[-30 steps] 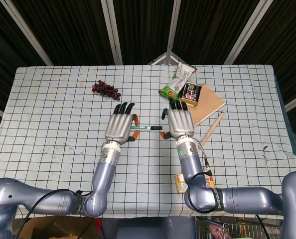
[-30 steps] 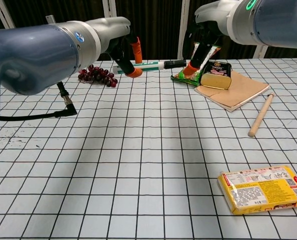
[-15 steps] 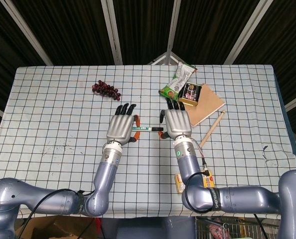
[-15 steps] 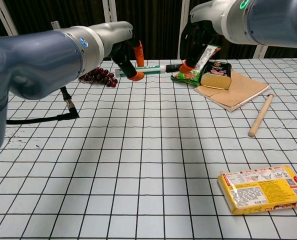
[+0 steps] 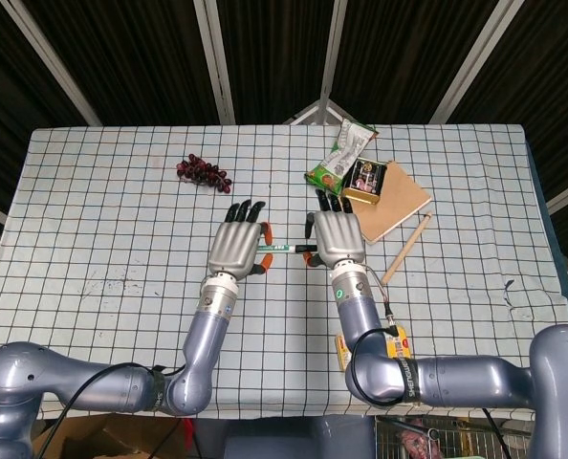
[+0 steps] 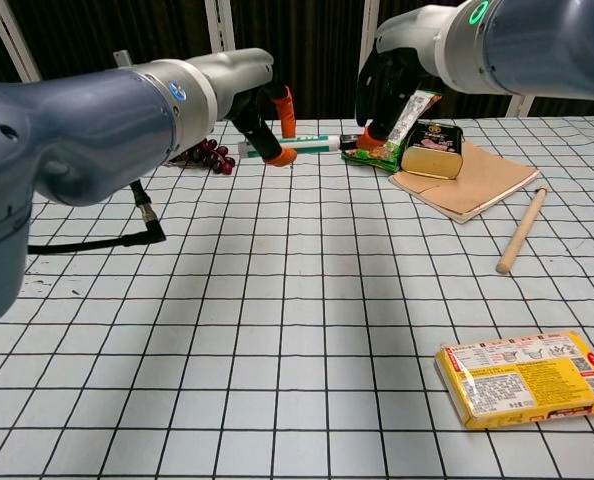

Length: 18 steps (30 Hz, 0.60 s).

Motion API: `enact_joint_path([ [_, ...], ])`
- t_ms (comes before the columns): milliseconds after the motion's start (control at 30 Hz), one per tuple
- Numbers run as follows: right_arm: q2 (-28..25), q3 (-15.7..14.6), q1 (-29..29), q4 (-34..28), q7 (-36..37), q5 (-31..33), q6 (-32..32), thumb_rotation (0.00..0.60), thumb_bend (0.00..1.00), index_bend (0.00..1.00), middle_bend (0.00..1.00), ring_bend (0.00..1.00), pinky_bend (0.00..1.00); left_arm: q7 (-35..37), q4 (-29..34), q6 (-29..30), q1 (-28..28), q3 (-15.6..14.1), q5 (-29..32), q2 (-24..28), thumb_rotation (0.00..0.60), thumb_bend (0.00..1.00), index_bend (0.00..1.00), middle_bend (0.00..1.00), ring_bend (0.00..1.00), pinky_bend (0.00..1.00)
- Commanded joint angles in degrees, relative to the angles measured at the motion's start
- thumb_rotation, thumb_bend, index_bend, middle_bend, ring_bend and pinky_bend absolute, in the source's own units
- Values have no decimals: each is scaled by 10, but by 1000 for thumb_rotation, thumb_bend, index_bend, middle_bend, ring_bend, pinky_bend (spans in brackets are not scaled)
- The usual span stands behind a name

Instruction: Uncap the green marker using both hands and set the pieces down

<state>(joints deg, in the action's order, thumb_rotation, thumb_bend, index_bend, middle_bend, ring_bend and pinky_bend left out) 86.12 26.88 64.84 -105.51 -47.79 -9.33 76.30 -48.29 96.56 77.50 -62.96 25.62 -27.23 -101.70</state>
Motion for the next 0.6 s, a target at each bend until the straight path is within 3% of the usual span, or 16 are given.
enact_joint_path([
  [33, 0, 0, 1, 0, 1, 1, -2, 600, 300, 573, 0, 3, 0, -1, -1, 0, -1, 0, 1, -1, 600, 638, 632, 76, 0, 0],
  [600, -5, -5, 2, -2, 1, 8, -7, 600, 341, 592, 0, 5, 0, 0, 0, 5, 0, 1, -4, -1, 600, 641, 635, 78, 0, 0],
])
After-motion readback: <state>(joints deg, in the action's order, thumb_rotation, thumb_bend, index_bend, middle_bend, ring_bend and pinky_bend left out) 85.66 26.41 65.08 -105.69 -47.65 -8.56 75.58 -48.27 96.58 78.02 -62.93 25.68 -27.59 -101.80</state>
